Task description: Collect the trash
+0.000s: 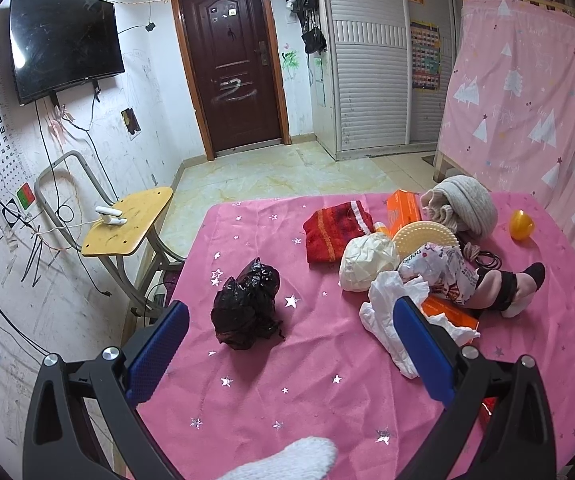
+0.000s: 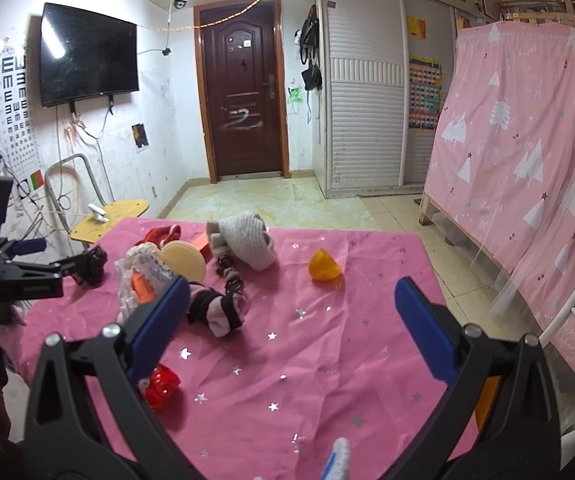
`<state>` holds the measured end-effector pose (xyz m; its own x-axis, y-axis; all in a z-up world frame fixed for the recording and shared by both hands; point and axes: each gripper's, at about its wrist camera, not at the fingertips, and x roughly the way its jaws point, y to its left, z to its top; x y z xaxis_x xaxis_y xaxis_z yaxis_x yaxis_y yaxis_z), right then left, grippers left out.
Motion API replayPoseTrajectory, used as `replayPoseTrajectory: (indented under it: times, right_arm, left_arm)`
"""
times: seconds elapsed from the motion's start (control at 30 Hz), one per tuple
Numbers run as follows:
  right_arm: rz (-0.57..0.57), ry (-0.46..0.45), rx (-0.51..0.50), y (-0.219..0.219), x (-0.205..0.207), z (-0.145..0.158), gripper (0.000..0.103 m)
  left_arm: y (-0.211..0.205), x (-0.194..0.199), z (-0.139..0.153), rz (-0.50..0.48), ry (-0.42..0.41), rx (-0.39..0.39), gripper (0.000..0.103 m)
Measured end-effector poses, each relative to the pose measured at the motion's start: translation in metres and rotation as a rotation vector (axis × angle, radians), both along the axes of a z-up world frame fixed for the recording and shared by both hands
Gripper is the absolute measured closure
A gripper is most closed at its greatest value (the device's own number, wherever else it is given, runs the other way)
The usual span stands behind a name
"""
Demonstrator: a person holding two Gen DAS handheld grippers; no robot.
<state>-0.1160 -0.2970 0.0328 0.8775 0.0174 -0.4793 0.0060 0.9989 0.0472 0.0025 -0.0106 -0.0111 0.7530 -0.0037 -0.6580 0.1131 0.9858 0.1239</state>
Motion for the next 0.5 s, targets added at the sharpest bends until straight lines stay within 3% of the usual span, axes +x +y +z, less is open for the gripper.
replayPoseTrajectory:
  times: [0.5]
  right_arm:
    - [0.055,0.113,0.041,0.002,0.036,-0.027,0.004]
  left_arm:
    - [-0.008,0.025,-0.021,-0.006,0.072,0.003,0.009]
